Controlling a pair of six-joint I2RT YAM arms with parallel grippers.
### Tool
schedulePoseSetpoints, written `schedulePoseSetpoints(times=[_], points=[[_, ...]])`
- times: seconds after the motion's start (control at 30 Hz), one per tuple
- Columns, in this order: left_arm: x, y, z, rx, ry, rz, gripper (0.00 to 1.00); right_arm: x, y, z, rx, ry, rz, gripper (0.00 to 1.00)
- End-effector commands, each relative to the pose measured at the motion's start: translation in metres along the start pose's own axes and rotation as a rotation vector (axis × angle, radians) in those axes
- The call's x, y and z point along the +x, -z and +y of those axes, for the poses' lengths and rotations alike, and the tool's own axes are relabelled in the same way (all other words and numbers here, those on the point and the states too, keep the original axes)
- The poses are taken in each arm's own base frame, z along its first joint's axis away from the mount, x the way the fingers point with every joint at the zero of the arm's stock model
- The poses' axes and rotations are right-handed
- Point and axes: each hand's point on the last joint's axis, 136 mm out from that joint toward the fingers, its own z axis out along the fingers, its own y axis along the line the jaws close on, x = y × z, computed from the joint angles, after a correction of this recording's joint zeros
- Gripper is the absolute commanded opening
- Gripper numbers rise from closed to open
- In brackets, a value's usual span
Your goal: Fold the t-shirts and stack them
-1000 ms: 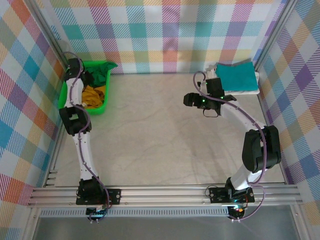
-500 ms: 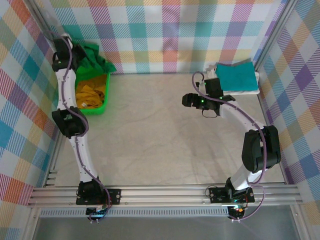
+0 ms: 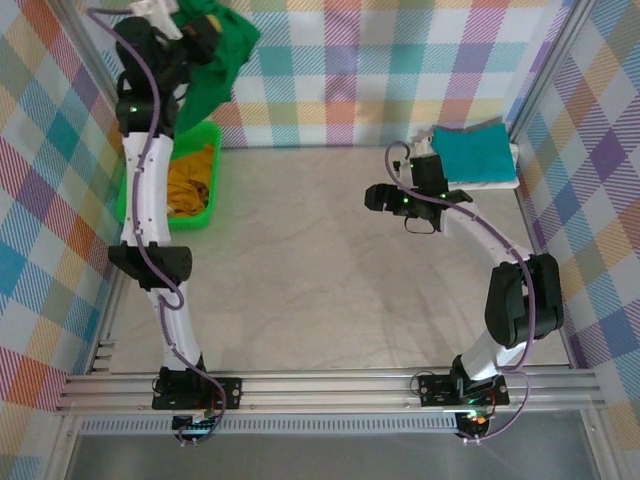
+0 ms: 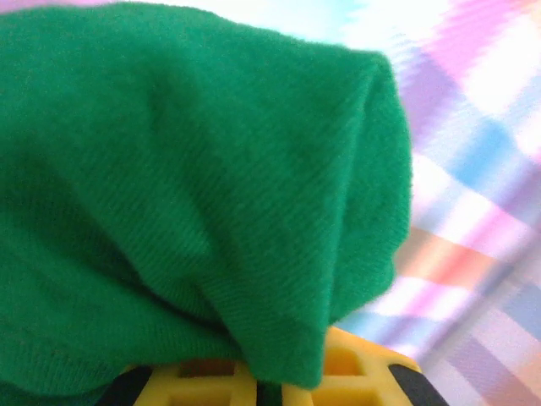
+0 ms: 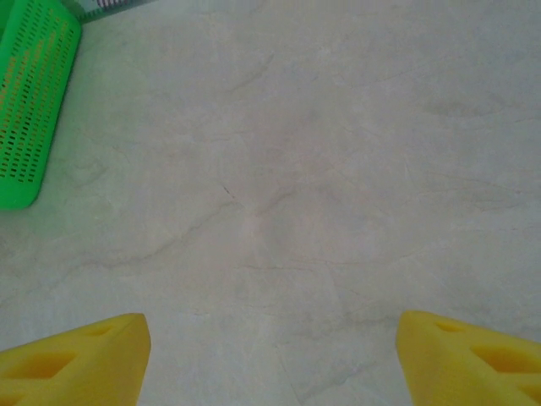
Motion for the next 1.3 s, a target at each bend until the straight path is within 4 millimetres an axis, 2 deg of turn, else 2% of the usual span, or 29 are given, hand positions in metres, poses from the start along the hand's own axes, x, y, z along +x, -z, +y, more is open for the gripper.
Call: schedulePoseSetpoints(times=[0.0, 0.1, 0.17, 0.23, 0.27, 0.3, 0.33, 0.4, 0.43, 0.47, 0.5, 0.53, 0.57, 0.63, 0.73, 0.8, 0.93, 1.03, 1.1, 1.2, 1.27], points=[[0.034, 0.017, -0.104, 0.229, -0.049, 0.145, 0.0, -0.034, 0.026, 0.013, 0.013, 0.041, -0.12, 0.78], [0.085, 0.023, -0.145, 0.281, -0.041, 0.297, 0.0, -0.041, 0.044, -0.004, 0.128, 0.01, -0.191, 0.79], [0.119, 0.021, -0.149, 0.251, -0.031, 0.375, 0.0, -0.045, 0.06, -0.016, 0.195, -0.007, -0.265, 0.81], [0.154, 0.016, -0.126, 0.158, 0.007, 0.418, 0.0, -0.046, 0.079, -0.031, 0.267, -0.038, -0.335, 0.81], [0.174, 0.015, -0.107, 0.1, 0.026, 0.425, 0.0, -0.044, 0.088, -0.038, 0.299, -0.058, -0.365, 0.81], [0.203, 0.016, -0.08, 0.016, 0.034, 0.451, 0.01, -0.044, 0.097, -0.045, 0.323, -0.076, -0.394, 0.81], [0.227, 0.017, -0.057, -0.055, 0.028, 0.47, 0.1, -0.042, 0.104, -0.05, 0.336, -0.093, -0.414, 0.81], [0.293, 0.023, -0.013, -0.157, 0.018, 0.569, 0.46, -0.037, 0.111, -0.059, 0.346, -0.12, -0.425, 0.81], [0.319, 0.027, 0.002, -0.185, 0.018, 0.626, 0.63, -0.033, 0.11, -0.062, 0.348, -0.124, -0.411, 0.81], [0.346, 0.033, 0.018, -0.224, 0.014, 0.694, 0.83, -0.03, 0.106, -0.066, 0.361, -0.128, -0.383, 0.82], [0.365, 0.038, 0.03, -0.265, 0.011, 0.747, 0.89, -0.025, 0.101, -0.073, 0.379, -0.135, -0.345, 0.82], [0.381, 0.045, 0.043, -0.311, 0.002, 0.794, 0.87, -0.02, 0.095, -0.078, 0.395, -0.148, -0.303, 0.83], [0.39, 0.052, 0.053, -0.35, -0.011, 0.814, 0.83, -0.014, 0.09, -0.082, 0.403, -0.161, -0.264, 0.83], [0.389, 0.064, 0.062, -0.402, -0.026, 0.791, 0.8, -0.006, 0.08, -0.086, 0.391, -0.179, -0.212, 0.83], [0.39, 0.076, 0.061, -0.389, -0.022, 0.753, 0.7, 0.005, 0.063, -0.082, 0.33, -0.199, -0.16, 0.81], [0.405, 0.078, 0.052, -0.333, -0.011, 0.802, 0.71, 0.011, 0.044, -0.07, 0.235, -0.189, -0.094, 0.79], [0.458, 0.083, 0.039, -0.257, -0.043, 0.956, 0.75, 0.025, 0.003, -0.036, 0.001, -0.208, 0.074, 0.68], [0.484, 0.08, 0.027, -0.204, -0.031, 0.979, 0.72, 0.032, -0.012, -0.013, -0.117, -0.23, 0.133, 0.64], [0.495, 0.077, 0.03, -0.217, -0.027, 0.978, 0.68, 0.042, -0.021, -0.004, -0.148, -0.243, 0.176, 0.62], [0.511, 0.086, 0.042, -0.271, 0.001, 0.989, 0.63, 0.065, -0.033, -0.001, -0.137, -0.272, 0.254, 0.59], [0.52, 0.093, 0.044, -0.27, 0.037, 0.981, 0.6, 0.078, -0.04, -0.001, -0.125, -0.28, 0.288, 0.5]])
